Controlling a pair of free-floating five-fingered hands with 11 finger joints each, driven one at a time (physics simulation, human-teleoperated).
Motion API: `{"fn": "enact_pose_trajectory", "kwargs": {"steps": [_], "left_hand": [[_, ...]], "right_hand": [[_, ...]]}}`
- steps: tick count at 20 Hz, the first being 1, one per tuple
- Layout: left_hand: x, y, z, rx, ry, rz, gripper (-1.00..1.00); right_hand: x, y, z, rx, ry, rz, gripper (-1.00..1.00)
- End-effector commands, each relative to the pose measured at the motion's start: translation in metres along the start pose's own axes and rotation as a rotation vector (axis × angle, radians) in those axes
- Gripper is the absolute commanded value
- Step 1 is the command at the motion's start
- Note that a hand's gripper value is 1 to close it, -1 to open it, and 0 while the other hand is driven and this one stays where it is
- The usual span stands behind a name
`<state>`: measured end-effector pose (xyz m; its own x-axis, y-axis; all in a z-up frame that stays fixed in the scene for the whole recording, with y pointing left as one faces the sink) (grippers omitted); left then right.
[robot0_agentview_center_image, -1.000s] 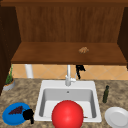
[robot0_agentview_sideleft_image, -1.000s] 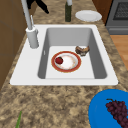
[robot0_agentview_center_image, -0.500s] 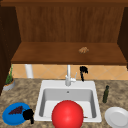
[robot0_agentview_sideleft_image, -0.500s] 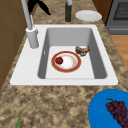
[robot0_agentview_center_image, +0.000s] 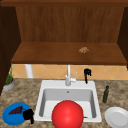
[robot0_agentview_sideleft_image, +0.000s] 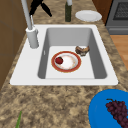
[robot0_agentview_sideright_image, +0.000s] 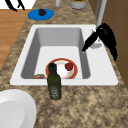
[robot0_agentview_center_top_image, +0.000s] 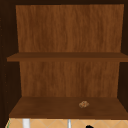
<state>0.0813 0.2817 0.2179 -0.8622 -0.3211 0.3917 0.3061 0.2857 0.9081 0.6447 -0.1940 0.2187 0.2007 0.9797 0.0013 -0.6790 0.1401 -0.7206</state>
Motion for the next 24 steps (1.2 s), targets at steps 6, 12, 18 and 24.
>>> {"fn": "enact_pose_trajectory", "kwargs": {"steps": [6, 12, 18, 24], "left_hand": [[0.0, 0.0, 0.0, 0.0, 0.0, 0.0, 0.0], [0.0, 0.0, 0.0, 0.0, 0.0, 0.0, 0.0], [0.0, 0.0, 0.0, 0.0, 0.0, 0.0, 0.0], [0.0, 0.0, 0.0, 0.0, 0.0, 0.0, 0.0]], "right_hand": [[-0.016, 0.045, 0.016, -0.053, -0.069, -0.029, -1.0], [-0.007, 0.078, 0.0, -0.039, -0.15, -0.03, -1.0], [0.0, 0.119, -0.011, -0.043, -0.252, -0.028, -1.0], [0.007, 0.185, -0.013, -0.085, -0.298, -0.014, -1.0]]}}
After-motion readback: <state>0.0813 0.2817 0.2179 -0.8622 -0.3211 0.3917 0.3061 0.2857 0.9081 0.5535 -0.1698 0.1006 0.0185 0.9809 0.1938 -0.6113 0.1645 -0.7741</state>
